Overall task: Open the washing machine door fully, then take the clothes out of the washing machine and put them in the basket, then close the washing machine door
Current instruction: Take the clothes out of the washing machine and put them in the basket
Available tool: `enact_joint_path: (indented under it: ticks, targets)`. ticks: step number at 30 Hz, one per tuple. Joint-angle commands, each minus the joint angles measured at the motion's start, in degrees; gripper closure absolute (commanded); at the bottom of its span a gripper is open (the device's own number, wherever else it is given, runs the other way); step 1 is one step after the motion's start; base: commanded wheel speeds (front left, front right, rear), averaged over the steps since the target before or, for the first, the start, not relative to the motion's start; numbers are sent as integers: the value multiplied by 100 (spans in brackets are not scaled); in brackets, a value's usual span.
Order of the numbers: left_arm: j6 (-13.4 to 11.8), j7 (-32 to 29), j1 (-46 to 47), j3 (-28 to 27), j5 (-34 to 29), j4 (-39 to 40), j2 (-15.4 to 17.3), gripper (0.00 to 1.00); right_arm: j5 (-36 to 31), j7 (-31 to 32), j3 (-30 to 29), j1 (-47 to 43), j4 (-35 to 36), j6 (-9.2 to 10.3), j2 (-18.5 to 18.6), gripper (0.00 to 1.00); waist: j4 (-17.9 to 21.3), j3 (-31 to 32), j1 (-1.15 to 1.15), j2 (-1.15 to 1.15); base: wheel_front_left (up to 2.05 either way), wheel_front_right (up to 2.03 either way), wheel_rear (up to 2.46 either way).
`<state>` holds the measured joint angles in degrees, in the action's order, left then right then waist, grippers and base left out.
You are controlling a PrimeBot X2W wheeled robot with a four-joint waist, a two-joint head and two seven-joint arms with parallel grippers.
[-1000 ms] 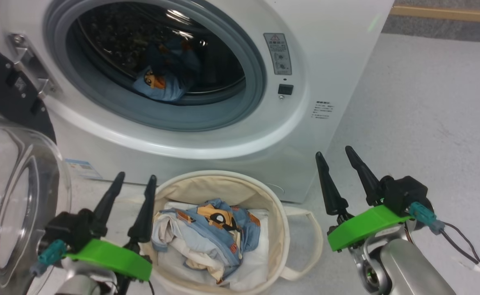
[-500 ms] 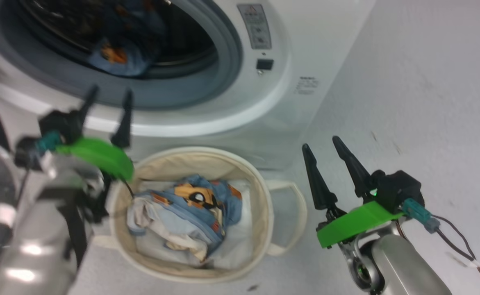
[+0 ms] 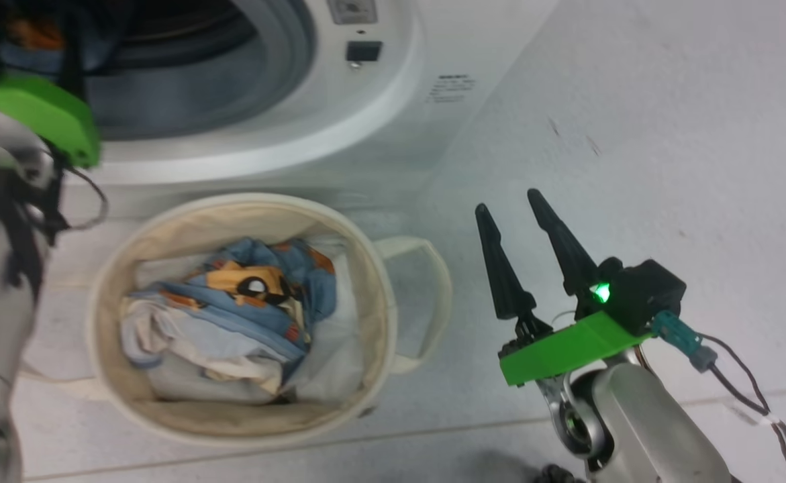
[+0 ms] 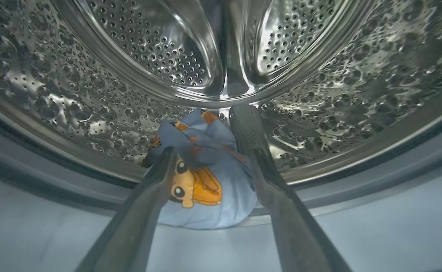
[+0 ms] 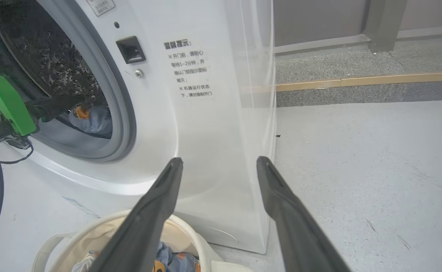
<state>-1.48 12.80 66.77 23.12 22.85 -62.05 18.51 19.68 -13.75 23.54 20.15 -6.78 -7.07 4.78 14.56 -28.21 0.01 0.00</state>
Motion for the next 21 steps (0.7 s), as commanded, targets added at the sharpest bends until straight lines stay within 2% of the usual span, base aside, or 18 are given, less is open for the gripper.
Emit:
enact_joint_path:
  ticks: [1,6,9,14,15,16,21]
  targets:
    - [-9,-74,412,-91,-68,-113,345,0,-28,-84,78,92,188,-42,-86,0,262,-323,-1,0,0,0,0]
    - [-80,-347,852,-21,-148,-580,472,0,-40,-108,25,110,213,-42,-123,0,403,-571,-1,0,0,0,0]
    - [-212,-568,1071,48,-223,-840,570,0,-46,-117,5,111,226,-42,-146,0,473,-677,-1,0,0,0,0]
    - [-403,-1239,1148,128,-249,-1079,612,0,-72,-123,-55,98,309,-42,-169,0,492,-739,-1,0,0,0,0]
    - [-394,-1310,1157,159,-263,-1093,600,23,-81,-123,-63,96,327,-42,-172,0,479,-739,-1,0,0,0,0]
    - [-382,-1340,1159,188,-275,-1102,582,100,-88,-123,-69,99,338,-42,-174,0,462,-731,-1,0,0,0,0]
    - [-243,-1296,1107,263,-245,-1126,366,100,-119,-124,-54,119,331,-42,-181,0,299,-570,-1,0,0,0,0]
